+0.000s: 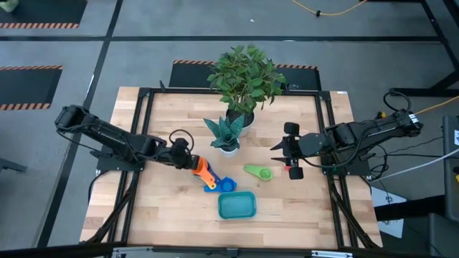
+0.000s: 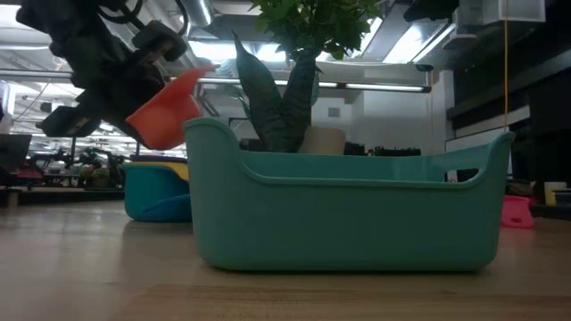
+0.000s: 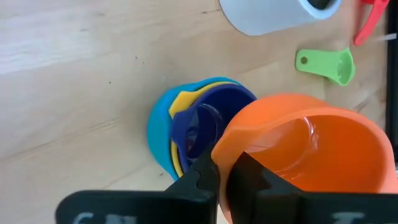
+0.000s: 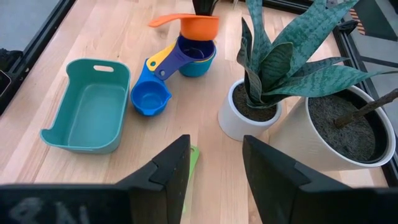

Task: Nest measuring cups in basket
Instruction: Stack the orange measuring cup on top of the dark blue measuring cup

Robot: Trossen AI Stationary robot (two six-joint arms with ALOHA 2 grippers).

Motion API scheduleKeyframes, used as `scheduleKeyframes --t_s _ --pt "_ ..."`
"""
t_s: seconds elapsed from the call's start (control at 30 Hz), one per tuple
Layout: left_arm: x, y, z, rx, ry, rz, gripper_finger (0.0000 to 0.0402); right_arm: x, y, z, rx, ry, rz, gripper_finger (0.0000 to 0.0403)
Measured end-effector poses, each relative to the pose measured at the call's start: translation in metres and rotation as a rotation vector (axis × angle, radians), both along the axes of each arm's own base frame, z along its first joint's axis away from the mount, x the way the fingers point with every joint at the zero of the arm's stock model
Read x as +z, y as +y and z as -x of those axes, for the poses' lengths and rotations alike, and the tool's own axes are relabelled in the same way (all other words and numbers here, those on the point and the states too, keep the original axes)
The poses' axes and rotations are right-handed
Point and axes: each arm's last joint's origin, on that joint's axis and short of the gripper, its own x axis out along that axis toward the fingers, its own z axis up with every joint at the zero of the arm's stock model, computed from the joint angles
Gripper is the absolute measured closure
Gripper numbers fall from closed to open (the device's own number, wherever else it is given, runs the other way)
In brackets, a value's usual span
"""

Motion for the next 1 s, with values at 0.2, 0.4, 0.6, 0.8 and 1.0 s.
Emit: scheduleKeyframes --t_s 0.2,0.4,0.6,0.8,1.0 --pt "0.0000 0.0015 -0.0003 0.007 0.000 0.000 0.0381 0.0000 0.0000 0.0000 0.000 0.000 0.000 0.0250" --pt "0.0000 0.0014 -0.0003 0.006 0.000 0.000 0.0371 0.0000 0.0000 0.0000 0.003 0.000 0.003 0.0250" --pt "0.0000 0.0014 -0.0003 0.006 0.000 0.000 0.0356 0.0000 0.0000 0.0000 0.003 0.000 0.003 0.0250" --pt "-0.0002 0.0015 0.0000 0.006 0.004 -0.001 0.0326 0.0000 0.0001 0.0000 0.002 0.000 0.002 0.0250" --pt "-0.0038 0.0017 0.0044 -0.011 0.066 0.007 0.0307 0.0000 0.0001 0.0000 0.000 0.000 0.000 0.0250"
